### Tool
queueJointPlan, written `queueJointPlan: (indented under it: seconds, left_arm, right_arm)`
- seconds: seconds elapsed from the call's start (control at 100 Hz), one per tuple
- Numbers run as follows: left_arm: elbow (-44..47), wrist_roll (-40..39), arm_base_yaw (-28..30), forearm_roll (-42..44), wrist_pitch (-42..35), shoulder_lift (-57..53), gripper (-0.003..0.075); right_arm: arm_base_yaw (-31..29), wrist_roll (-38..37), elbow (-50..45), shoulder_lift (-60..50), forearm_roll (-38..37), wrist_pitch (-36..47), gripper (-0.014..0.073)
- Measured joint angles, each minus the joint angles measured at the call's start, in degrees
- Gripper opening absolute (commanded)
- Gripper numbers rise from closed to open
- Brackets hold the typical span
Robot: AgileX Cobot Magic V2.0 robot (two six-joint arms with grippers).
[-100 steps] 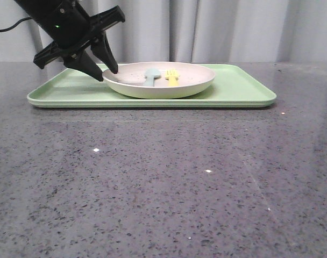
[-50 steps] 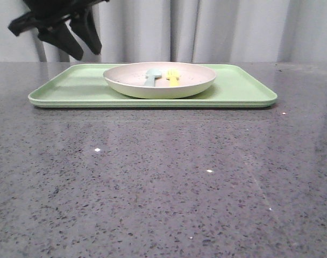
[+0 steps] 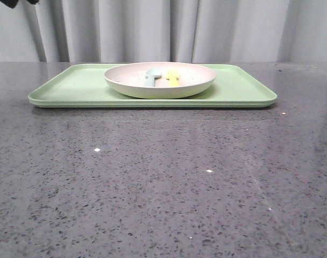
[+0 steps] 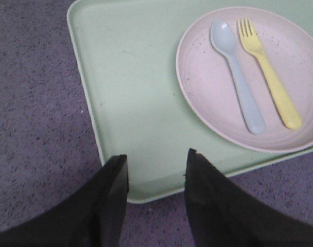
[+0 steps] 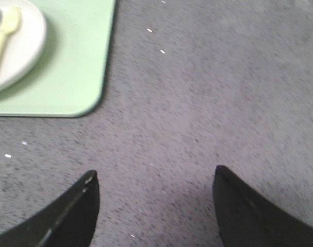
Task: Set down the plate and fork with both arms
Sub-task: 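Raise the left gripper away from the plate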
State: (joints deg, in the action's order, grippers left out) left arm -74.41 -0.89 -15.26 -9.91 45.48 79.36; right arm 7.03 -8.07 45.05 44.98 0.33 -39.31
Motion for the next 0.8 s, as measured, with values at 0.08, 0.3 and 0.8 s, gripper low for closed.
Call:
queueJointPlan:
  seconds: [0.08,0.3,0.8]
  left_arm:
    - [4.04,0.0,0.0,0.7,-0.36,-4.71,0.0273]
    - [14.61,0.0,0.0,1.08,-2.7,-15.89,0.0273]
    - [27.66,0.0,-0.09,2.18,-4.34,-33.51,0.0273]
  right_arm:
    - [1.88,0.0,3.21,2.63,0.08,-1.05,0.0475]
    - [7.0,0.0,13.24,12.58,0.08,-4.28,0.0475]
    - [17.33,0.14,36.96,36.78,0.12,-9.0,0.0475]
